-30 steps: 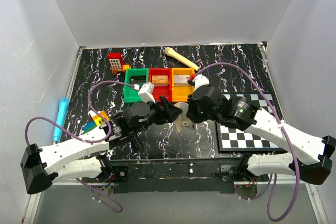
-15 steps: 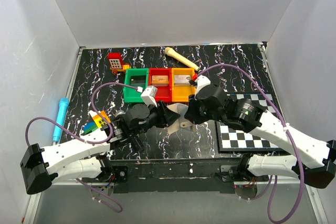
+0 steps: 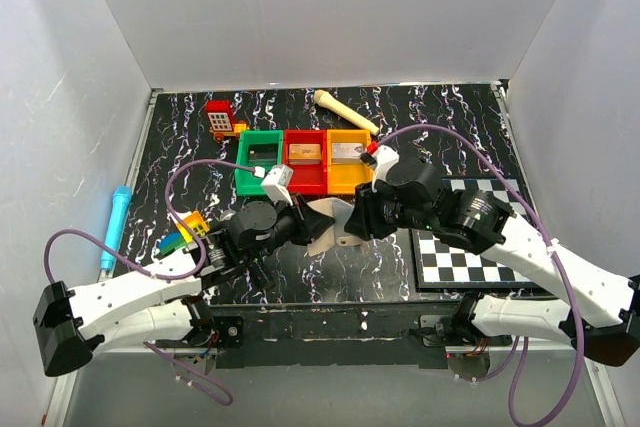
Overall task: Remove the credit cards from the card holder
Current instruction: Open the card holder at the center of the board.
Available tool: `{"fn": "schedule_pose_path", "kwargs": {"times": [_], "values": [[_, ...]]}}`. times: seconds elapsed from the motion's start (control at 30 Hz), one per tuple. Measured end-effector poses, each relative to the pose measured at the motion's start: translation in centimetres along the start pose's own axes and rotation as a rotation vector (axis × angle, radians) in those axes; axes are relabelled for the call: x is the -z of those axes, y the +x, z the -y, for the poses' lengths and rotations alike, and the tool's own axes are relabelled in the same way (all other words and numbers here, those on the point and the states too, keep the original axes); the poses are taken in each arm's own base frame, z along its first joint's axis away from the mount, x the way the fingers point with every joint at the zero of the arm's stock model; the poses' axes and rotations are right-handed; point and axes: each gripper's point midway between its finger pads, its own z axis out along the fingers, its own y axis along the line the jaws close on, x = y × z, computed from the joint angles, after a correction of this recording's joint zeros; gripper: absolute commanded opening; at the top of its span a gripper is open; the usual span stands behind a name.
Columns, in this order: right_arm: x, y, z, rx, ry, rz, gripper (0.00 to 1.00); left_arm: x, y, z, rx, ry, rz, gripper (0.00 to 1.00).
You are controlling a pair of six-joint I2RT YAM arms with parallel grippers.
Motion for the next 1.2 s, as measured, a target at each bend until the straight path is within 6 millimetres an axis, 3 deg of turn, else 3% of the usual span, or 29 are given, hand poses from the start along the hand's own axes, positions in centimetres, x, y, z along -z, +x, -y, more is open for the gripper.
{"fn": "schedule_pose_path", "kwargs": {"times": [0.4, 0.87, 0.93, 1.03, 1.2], "values": [[0.3, 1.2, -1.5, 0.064, -0.101, -0.089, 0.47, 0.9, -0.3, -0.6, -0.065, -0.026, -0.004, 0.0], [0.1, 2.3, -0.2, 0.07, -0.063, -0.16, 0.54, 2.8, -3.0, 1.5, -0.117, 0.039, 0.061, 0.0], [0.2, 2.2, -0.1, 0.066, -0.059, -0.156, 0.5, 3.1, -3.4, 1.9, -0.121, 0.05, 0.072, 0.0], [0.6, 1.9, 0.2, 0.061, -0.058, -0.14, 0.31, 3.3, -3.6, 2.0, -0.126, 0.055, 0.077, 0.0], [2.1, 1.0, -0.6, 0.048, -0.129, -0.076, 0.33, 3.5, -3.8, 2.2, -0.124, 0.064, 0.087, 0.0]]}}
